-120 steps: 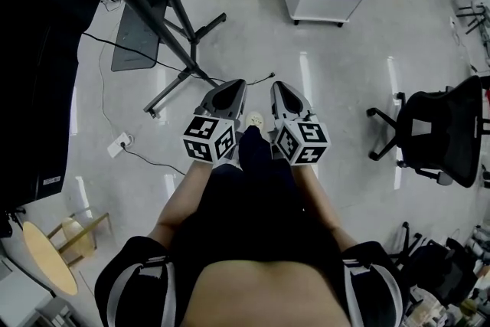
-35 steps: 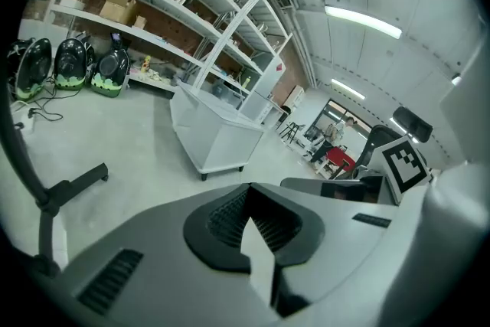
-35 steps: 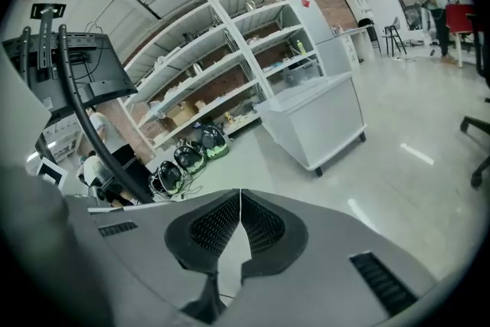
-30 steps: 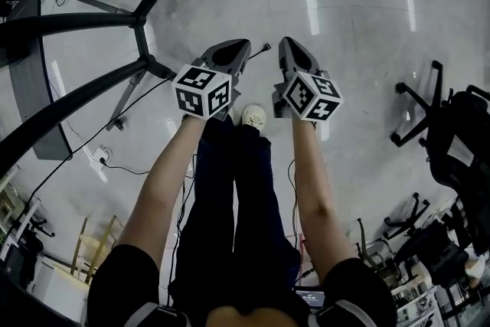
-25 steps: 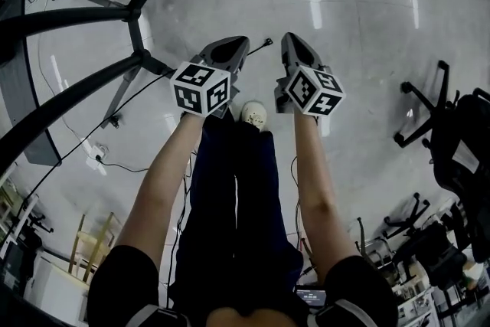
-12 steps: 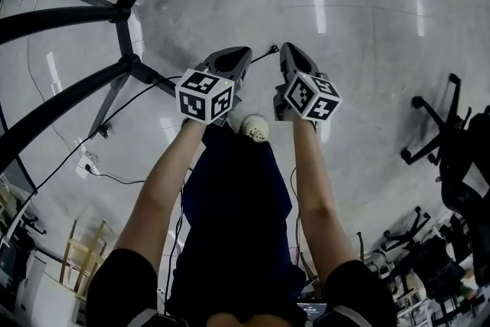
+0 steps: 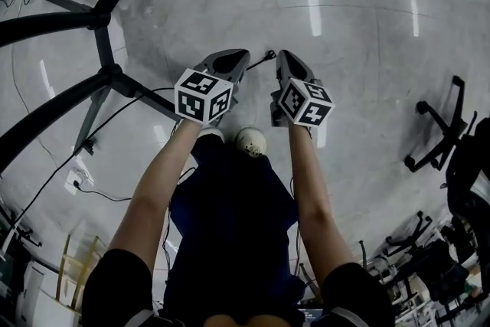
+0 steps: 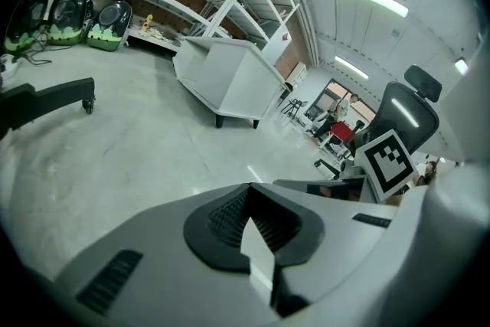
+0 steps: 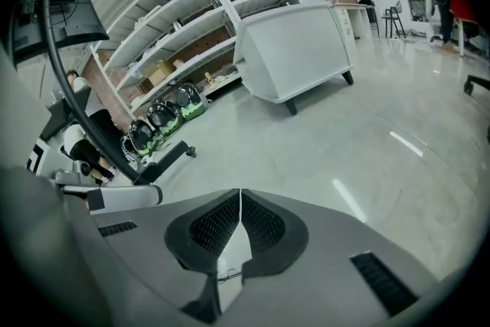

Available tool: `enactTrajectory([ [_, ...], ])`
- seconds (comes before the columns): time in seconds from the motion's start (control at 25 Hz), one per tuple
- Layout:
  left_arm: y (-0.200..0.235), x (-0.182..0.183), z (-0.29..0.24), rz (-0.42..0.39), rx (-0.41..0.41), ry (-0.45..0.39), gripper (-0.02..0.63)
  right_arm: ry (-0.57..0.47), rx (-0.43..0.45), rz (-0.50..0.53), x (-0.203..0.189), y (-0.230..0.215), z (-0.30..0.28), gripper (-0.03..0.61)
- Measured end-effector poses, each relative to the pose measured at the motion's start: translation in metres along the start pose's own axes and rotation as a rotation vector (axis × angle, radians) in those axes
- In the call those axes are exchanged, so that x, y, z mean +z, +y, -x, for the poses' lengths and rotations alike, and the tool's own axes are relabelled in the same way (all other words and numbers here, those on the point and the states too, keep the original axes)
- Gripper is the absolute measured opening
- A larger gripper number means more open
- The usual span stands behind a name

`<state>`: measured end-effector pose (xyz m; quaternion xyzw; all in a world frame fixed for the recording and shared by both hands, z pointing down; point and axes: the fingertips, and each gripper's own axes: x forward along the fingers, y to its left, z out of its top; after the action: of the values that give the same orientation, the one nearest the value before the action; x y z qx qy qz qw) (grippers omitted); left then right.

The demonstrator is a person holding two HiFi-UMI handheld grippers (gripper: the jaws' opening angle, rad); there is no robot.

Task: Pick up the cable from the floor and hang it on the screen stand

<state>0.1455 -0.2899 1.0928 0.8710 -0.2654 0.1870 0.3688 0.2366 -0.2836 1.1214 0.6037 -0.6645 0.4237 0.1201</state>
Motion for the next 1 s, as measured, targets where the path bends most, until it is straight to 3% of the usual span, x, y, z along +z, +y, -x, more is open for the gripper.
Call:
enactTrajectory([
  [0.36,0.033,-0.051,-0.03,0.024,0.002,0.026,0.003,0.066,-0.067,0.024,-0.059,-0.043,-0.046,0.034],
  [0.52,0.049,-0.067,-0.039,0.021,0.013,0.038,0.003,0.096,-0.067,0.02,-0.077,-0.052,-0.065,0.132],
  [0.64,0.057,-0.073,-0.044,0.03,0.016,0.031,0.003,0.132,-0.078,0.081,-0.089,-0.055,-0.076,0.174],
  [1.0,0.072,-0.085,-0.061,0.049,0.011,0.021,0.003,0.202,-0.075,0.102,-0.122,-0.066,-0.104,0.209],
])
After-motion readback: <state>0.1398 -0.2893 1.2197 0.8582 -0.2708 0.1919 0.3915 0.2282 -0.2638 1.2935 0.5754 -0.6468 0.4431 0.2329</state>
